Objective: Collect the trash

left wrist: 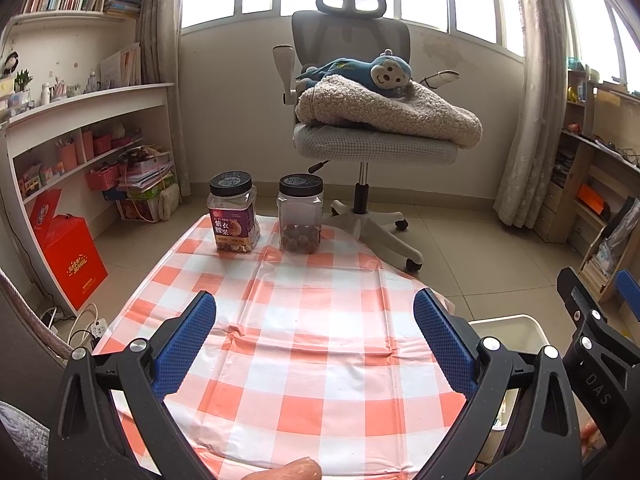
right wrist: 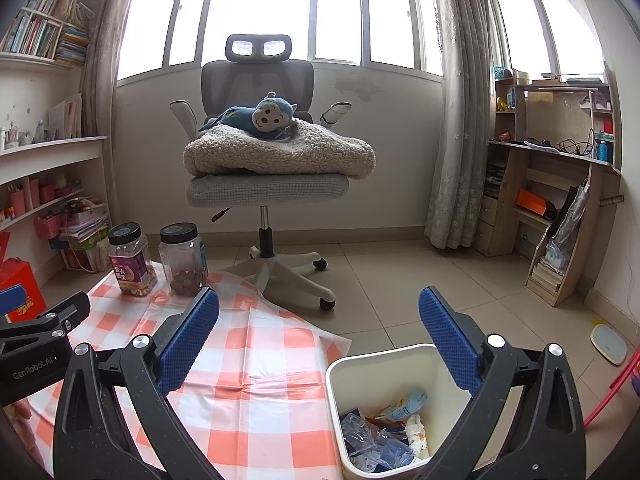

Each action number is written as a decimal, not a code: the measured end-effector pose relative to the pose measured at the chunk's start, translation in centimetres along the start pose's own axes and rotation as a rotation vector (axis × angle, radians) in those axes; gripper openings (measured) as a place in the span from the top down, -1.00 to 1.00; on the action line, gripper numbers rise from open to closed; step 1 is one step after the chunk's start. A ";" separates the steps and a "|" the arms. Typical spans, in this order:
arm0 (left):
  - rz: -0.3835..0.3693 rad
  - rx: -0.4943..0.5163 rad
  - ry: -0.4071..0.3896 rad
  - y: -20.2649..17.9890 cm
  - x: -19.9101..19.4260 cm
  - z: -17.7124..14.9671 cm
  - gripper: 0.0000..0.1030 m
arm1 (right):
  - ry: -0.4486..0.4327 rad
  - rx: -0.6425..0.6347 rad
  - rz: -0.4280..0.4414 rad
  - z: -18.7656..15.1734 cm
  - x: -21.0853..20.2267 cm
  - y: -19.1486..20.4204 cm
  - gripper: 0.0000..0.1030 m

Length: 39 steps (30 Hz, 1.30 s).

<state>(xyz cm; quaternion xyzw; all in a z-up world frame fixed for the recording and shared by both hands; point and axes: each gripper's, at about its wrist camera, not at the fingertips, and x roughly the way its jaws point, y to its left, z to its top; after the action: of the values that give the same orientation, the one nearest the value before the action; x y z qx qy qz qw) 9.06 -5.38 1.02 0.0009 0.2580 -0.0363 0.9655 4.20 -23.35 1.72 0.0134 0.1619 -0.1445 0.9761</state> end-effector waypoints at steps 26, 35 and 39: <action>-0.005 0.005 -0.003 -0.6 0.1 -0.1 -0.87 | 0.037 -0.014 -0.003 -0.5 0.6 -0.2 -0.86; -0.004 0.004 -0.005 -0.7 0.0 0.0 -0.87 | 0.053 -0.019 0.004 -0.6 0.9 0.0 -0.87; -0.005 0.002 -0.006 -0.7 -0.1 0.0 -0.87 | 0.066 -0.016 0.007 -0.7 1.0 0.0 -0.86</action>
<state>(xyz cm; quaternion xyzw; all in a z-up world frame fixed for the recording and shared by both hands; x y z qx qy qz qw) 8.94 -6.11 1.07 0.0011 0.2549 -0.0390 0.9662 4.92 -23.55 0.73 0.0110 0.1950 -0.1393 0.9708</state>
